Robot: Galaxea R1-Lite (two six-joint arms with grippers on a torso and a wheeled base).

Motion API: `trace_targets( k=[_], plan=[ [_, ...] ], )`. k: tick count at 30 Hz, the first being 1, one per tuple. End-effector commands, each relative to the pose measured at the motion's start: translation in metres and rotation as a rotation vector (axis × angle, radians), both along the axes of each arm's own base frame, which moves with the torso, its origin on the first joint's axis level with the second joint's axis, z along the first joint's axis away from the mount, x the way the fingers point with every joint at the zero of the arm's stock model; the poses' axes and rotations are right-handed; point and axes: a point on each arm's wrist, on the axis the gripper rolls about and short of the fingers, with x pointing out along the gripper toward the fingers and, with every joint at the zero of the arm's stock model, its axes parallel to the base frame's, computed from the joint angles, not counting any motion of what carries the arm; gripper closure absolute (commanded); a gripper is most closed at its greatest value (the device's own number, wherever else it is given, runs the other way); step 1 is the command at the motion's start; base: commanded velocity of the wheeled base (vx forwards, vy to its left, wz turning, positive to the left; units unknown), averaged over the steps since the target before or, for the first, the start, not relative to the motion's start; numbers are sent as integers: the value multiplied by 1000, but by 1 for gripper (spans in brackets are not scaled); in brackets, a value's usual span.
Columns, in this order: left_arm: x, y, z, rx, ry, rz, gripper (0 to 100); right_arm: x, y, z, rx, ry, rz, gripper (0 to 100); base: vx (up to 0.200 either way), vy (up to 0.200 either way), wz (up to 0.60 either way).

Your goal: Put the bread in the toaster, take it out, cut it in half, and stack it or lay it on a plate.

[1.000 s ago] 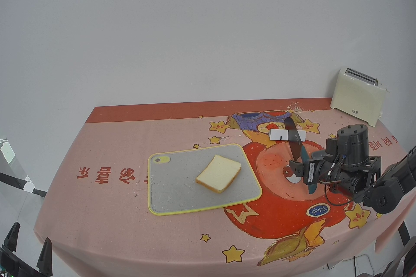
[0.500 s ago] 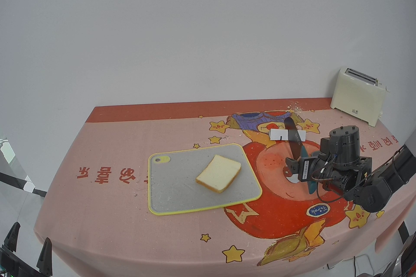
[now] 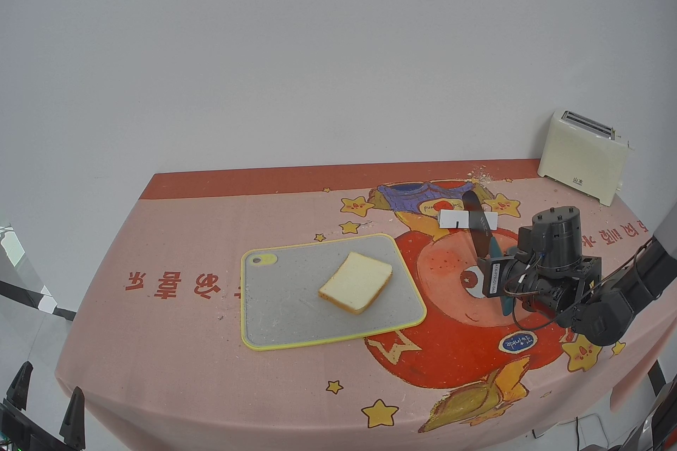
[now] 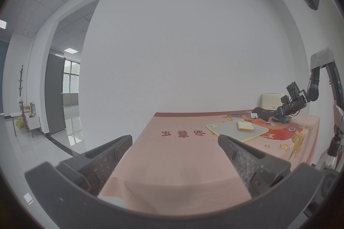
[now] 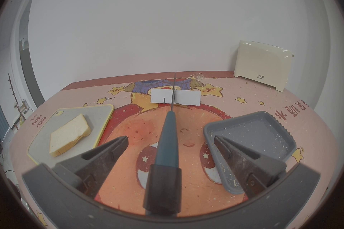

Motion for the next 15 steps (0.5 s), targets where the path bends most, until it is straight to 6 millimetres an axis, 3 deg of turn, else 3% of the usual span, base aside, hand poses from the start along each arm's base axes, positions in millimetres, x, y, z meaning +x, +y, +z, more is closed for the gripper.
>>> trace_targets(
  k=[1,7,15],
  plan=[
    [1,0,-5,-1,8,1,0,-1,1,2,3,-5,5,100,0,0,0],
    [1,0,-5,-1,8,1,0,1,2,10,18,-35,5,100,0,0,0],
    [1,0,-5,-1,6,1,0,0,-2,47,24,-132,22,100,0,0,0]
  ],
)
